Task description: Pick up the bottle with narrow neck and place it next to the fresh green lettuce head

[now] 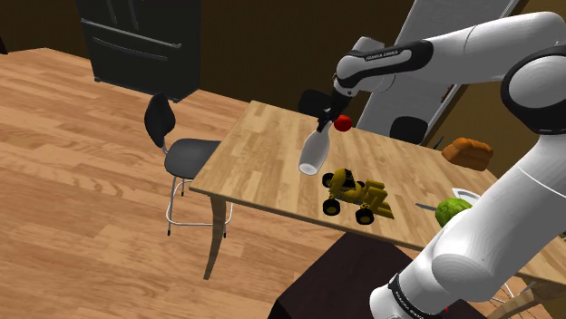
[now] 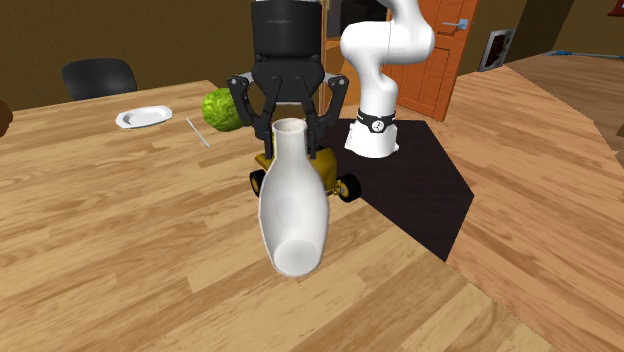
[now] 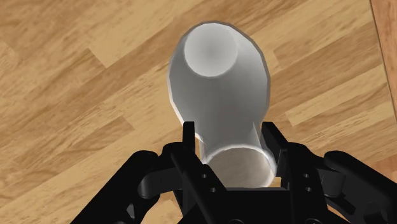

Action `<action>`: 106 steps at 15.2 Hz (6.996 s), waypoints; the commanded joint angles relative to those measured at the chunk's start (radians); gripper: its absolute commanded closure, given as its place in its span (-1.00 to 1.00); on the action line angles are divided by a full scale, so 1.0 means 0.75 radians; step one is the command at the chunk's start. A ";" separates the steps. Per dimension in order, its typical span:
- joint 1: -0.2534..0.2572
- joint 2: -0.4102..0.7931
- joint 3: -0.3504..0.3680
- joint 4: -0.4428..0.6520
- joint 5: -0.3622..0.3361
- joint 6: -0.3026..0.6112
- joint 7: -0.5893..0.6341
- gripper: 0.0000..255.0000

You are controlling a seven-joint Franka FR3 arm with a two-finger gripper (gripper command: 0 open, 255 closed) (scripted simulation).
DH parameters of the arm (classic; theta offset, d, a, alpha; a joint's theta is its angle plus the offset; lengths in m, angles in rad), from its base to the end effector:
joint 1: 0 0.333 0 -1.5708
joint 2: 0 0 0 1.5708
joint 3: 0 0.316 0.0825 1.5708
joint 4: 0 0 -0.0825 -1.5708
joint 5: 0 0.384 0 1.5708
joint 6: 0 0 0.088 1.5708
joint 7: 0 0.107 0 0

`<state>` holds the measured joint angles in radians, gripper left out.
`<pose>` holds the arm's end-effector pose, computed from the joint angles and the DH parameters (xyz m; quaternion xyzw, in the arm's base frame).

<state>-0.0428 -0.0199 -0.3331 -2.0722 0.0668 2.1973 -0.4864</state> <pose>0.5191 -0.2032 0.4522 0.9962 0.0373 0.0784 0.0013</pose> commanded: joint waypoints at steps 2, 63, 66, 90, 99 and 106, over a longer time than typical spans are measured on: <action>0.000 -0.019 0.001 0.035 -0.010 -0.052 0.008 1.00; -0.072 -0.191 -0.064 0.826 -0.070 -1.011 -0.083 1.00; -0.097 -0.303 -0.082 0.724 -0.110 -1.014 -0.129 1.00; -0.305 -0.819 -0.388 0.485 -0.418 -1.211 -0.651 1.00; -0.345 -0.922 -0.384 0.242 -0.458 -1.066 -0.629 1.00; -0.372 -0.985 -0.395 0.073 -0.489 -0.957 -0.618 1.00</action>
<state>-0.3194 -0.7528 -0.6274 -2.0013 -0.2967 1.4675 -0.9506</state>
